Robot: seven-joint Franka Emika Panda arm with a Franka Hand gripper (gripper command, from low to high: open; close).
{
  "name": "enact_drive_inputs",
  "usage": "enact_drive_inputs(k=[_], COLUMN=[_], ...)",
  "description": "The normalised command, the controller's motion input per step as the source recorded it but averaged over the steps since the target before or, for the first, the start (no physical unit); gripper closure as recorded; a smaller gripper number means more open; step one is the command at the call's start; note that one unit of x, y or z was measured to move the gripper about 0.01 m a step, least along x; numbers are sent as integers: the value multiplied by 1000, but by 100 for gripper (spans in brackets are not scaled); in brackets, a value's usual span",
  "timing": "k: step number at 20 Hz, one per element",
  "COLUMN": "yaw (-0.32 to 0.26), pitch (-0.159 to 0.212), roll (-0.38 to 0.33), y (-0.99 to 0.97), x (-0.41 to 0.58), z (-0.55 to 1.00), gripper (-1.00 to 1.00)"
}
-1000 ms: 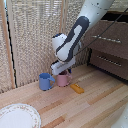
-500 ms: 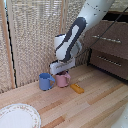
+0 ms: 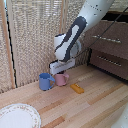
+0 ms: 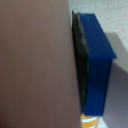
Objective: Propose to navigate your clamp on the clench of the first drawer. Use gentle force to register to the cabinet. Send posterior your swing mandate till over it lurks, a cup of pink essence. Fortify your grip after aiming concentric with the pink cup’s periphery. Manoeuvre the pink towards the cabinet's top. Drop your compression till the cup is resting inside.
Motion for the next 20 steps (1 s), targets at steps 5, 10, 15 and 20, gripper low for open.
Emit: enact_drive_inputs(k=[5, 10, 15, 20], yaw=[-199, -223, -241, -232], pitch=[-76, -57, -25, -9], roll=[9, -25, -28, -12], y=[321, 329, 273, 217], x=[113, 144, 88, 62], z=[814, 904, 999, 1000], gripper=[100, 100, 100, 100])
